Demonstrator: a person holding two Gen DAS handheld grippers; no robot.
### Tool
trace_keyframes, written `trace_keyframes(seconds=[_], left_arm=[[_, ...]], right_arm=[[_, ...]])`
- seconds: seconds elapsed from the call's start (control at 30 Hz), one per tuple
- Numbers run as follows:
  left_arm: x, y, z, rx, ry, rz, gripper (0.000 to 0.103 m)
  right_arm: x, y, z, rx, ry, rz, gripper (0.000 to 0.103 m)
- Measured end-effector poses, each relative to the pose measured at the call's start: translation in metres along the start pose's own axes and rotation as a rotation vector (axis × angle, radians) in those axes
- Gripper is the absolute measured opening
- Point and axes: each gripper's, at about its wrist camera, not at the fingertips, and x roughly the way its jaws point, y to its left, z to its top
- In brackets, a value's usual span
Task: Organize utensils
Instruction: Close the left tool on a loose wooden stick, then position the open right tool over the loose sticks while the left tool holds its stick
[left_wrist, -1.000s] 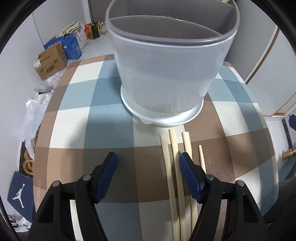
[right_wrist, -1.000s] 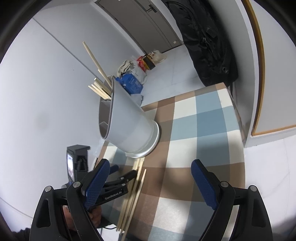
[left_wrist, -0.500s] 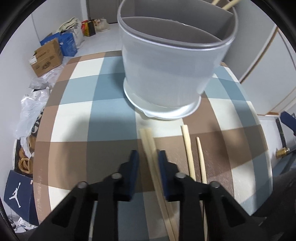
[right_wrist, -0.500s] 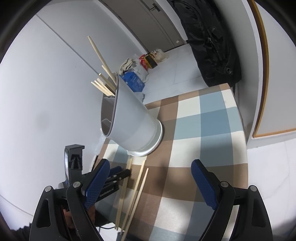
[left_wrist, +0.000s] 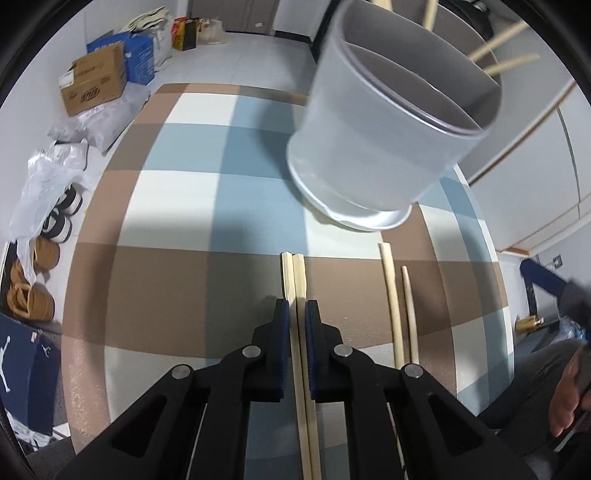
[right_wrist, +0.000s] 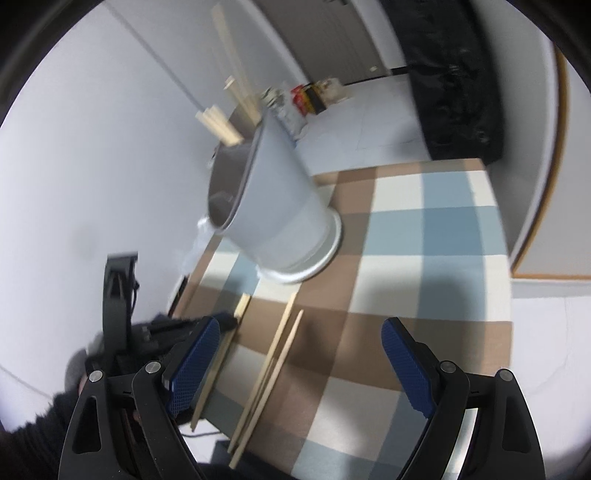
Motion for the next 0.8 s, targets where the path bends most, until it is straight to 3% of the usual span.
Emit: trace_keyframes(seconds=[0.13, 0.23, 0.37, 0.6, 0.8], left_arm=[[-0.002, 0.005, 0.001, -0.027, -0.012, -0.030, 0.004], [-0.002, 0.011, 0.001, -0.058, -0.014, -0.066, 0.004], [-0.002, 0.017, 0.004, -0.061, -0.018, -0.040, 0.004], [-0.005, 0.024, 0.008, -0.112, -0.027, -0.144, 0.004], [0.003, 0.020, 0.010, -0.053, -0.018, -0.096, 0.004]], right_arm=[[0.015, 0.016, -0.001, -0.055, 0.034, -0.004, 0.086], [0.026, 0.020, -0.002, -0.069, 0.063, -0.015, 0.076], [0.042, 0.029, -0.007, -0.099, 0.104, -0.036, 0.057], [0.068, 0.053, -0.018, -0.135, 0.151, -0.043, 0.057], [0.065, 0.054, -0.019, -0.111, 0.128, -0.077, 0.057]])
